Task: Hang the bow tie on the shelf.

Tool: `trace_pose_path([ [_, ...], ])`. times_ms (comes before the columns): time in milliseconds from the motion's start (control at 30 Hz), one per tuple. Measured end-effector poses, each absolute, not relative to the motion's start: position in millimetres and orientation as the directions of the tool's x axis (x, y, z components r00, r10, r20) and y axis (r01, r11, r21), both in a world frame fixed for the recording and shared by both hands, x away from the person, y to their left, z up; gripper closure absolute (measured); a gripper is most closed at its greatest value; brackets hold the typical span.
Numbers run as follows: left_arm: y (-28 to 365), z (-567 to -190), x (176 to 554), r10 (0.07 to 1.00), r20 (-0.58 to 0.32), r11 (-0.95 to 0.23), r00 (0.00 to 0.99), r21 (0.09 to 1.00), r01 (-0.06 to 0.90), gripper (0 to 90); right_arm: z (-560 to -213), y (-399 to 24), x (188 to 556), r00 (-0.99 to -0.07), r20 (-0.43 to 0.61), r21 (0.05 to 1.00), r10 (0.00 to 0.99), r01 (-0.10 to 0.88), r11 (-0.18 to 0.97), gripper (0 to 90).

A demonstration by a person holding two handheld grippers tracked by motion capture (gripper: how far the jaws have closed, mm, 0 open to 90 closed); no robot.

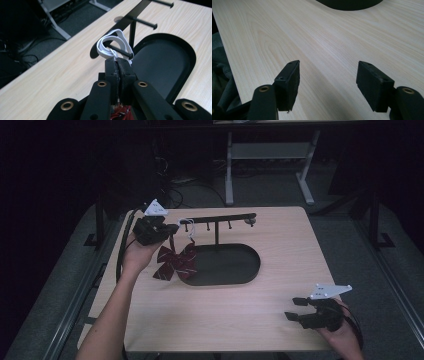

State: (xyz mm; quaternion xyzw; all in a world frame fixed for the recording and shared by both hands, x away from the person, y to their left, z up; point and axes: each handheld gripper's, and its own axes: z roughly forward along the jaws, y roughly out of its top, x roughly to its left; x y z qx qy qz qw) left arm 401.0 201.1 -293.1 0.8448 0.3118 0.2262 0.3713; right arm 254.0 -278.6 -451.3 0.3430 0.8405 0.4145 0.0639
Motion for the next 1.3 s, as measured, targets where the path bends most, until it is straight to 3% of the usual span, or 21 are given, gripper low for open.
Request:
trace_pose_path([
  [1300, 206.1, -313.0, 411.7, 0.717, 0.143, -0.544, 0.682, 0.726, 0.42, 86.2, -449.7, -278.7, 253.9, -0.758, 0.174, 0.74, 0.629, 0.522, 0.424, 35.0],
])
